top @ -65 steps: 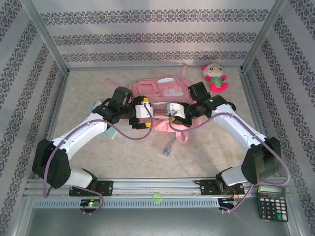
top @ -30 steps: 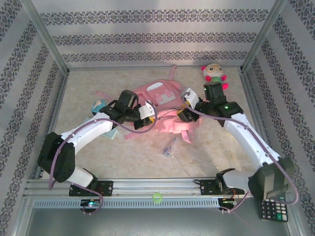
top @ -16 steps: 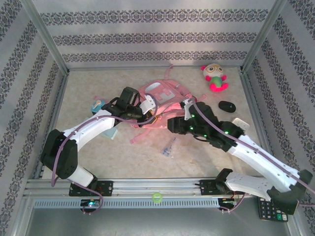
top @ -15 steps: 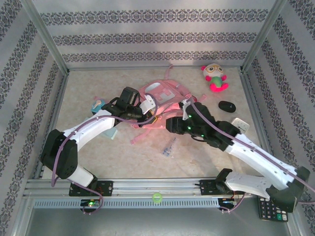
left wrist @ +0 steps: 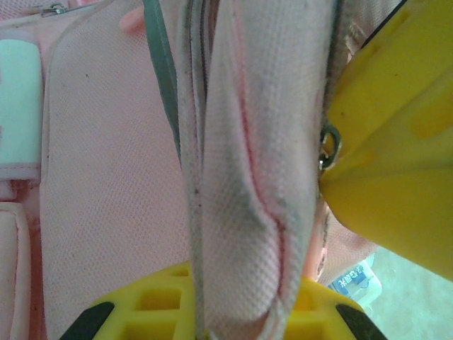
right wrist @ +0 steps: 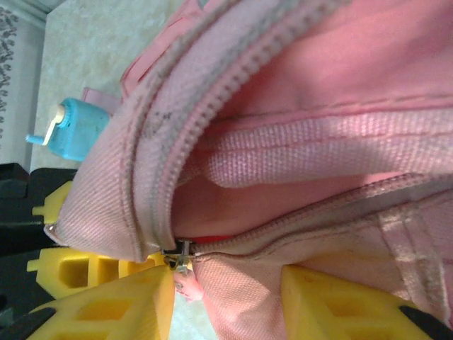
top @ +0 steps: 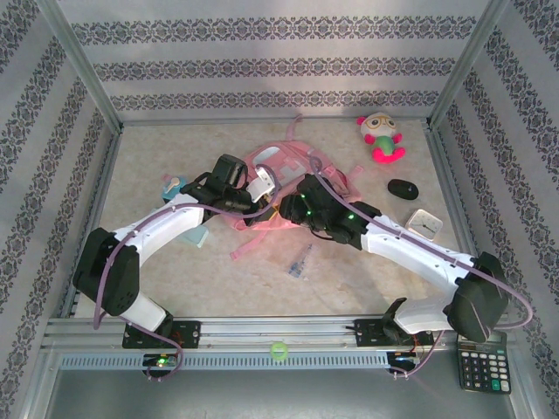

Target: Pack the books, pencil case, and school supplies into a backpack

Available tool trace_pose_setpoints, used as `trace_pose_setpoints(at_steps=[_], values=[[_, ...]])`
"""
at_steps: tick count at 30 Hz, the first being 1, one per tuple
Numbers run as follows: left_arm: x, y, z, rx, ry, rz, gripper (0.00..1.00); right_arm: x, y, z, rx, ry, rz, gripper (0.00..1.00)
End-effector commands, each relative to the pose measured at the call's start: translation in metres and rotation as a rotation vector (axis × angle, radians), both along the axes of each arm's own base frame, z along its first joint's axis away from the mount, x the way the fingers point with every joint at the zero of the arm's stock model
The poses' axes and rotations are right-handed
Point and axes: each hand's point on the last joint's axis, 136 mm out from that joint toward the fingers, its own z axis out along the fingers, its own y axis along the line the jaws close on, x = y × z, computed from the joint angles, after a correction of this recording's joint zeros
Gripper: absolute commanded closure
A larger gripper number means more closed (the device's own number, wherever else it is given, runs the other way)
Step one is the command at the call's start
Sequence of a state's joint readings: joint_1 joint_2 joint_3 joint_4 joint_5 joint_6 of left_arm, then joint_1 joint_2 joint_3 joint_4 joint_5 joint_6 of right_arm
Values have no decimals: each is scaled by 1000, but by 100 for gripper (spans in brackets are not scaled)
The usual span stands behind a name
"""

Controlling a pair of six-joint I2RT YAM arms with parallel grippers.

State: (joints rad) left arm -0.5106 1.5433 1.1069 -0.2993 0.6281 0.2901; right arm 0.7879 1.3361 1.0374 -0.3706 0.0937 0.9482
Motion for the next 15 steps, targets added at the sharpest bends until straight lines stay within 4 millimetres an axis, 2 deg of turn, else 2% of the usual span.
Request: trace_pose_setpoints(at_steps=[1, 4, 7, 12, 15], values=[[-20, -18, 33, -145, 93, -77, 100, 16, -11, -1, -38, -17, -89, 58], [-19, -18, 35, -152, 89, -77, 100, 13, -24, -12, -116, 15, -120, 59], [-15, -16, 29, -121, 80, -55, 100, 8, -39, -10, -197, 23, -143, 61], [-10, -15, 20, -94, 119, -22, 100, -3, -16, 22, -92, -38, -14, 57], [-9, -16, 20, -107, 153, 1, 100, -15, -9, 37, -31, -43, 23, 56]])
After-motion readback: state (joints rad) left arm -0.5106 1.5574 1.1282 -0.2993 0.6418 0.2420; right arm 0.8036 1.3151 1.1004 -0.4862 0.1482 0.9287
